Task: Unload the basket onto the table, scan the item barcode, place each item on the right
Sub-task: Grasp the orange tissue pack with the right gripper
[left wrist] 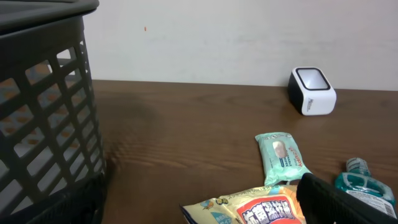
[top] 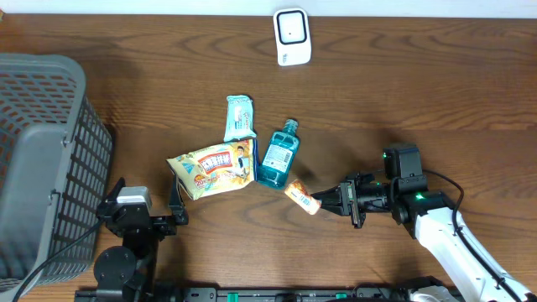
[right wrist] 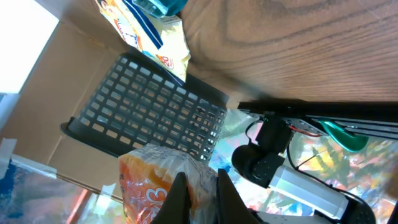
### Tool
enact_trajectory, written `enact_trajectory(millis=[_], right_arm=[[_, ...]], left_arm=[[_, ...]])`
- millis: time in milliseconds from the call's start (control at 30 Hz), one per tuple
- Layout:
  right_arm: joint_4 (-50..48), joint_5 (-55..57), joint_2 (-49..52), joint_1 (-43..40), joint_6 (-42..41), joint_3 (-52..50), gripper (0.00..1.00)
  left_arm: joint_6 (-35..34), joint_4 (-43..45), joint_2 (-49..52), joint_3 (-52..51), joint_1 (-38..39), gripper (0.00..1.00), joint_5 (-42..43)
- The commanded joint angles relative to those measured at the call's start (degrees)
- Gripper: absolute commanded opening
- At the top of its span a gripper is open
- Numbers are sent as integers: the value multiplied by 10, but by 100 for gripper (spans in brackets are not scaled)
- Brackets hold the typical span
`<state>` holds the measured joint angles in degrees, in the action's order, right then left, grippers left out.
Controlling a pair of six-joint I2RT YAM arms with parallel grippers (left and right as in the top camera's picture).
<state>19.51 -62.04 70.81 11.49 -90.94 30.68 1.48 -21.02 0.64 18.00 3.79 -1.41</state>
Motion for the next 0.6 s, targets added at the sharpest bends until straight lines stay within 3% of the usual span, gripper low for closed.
enact_trajectory(millis=[0, 300, 567], right_arm=[[0, -15, -4, -5, 35, 0, 1], [0, -4, -4, -5, 114, 0, 1], [0, 28, -4, -5, 280, 0, 1]], left_arm=[[-3, 1, -3, -3, -2, 98, 8], [-3, 0, -3, -3, -2, 98, 8], [-3, 1, -3, -3, -2, 98, 8]])
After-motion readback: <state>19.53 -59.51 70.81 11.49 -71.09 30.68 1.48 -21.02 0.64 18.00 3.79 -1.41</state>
